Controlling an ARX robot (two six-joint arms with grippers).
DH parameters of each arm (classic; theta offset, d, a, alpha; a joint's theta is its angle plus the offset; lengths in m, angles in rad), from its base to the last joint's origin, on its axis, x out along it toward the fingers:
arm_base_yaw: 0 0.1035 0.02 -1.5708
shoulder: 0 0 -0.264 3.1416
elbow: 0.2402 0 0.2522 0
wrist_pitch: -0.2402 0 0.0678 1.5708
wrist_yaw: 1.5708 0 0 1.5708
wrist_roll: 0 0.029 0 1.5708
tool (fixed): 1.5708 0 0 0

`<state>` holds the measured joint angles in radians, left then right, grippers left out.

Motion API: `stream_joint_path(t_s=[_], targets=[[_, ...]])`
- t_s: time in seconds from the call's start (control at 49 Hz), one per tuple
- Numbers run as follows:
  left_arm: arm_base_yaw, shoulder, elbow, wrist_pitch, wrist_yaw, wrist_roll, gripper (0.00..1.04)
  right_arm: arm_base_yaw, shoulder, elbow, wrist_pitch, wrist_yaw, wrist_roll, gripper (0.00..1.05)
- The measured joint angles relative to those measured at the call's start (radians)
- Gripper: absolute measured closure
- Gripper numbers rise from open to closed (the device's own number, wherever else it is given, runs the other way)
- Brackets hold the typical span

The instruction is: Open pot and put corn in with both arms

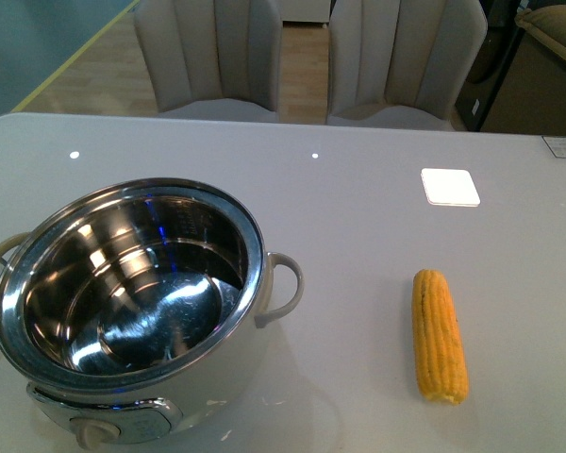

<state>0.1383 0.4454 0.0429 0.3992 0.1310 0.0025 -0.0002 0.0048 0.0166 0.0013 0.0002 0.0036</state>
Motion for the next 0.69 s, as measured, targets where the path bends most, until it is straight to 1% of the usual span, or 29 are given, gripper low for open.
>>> stream_joint_path(t_s=[0.061, 0.082, 0.102, 0.143, 0.224, 0.469, 0.694], targets=[[-0.019, -0.018, -0.026, 0.02, -0.017, 0.0, 1.01, 0.0, 0.0, 0.0, 0.0, 0.0, 0.0, 0.09], [-0.036, -0.028, -0.03, 0.012, -0.038, 0.0, 1.01, 0.0, 0.0, 0.0, 0.0, 0.0, 0.0, 0.09], [-0.058, -0.034, -0.03, 0.003, -0.082, 0.0, 1.01, 0.0, 0.0, 0.0, 0.0, 0.0, 0.0, 0.09], [-0.09, -0.047, -0.03, -0.01, -0.115, -0.001, 1.01, 0.0, 0.0, 0.0, 0.0, 0.0, 0.0, 0.09], [-0.13, -0.089, -0.03, -0.041, -0.121, 0.0, 1.01, 0.0, 0.0, 0.0, 0.0, 0.0, 0.0, 0.09], [-0.136, -0.194, -0.03, -0.147, -0.131, 0.0, 1.01, 0.0, 0.0, 0.0, 0.0, 0.0, 0.0, 0.09], [-0.136, -0.248, -0.03, -0.201, -0.131, 0.0, 1.01, 0.0, 0.0, 0.0, 0.0, 0.0, 0.0, 0.09]])
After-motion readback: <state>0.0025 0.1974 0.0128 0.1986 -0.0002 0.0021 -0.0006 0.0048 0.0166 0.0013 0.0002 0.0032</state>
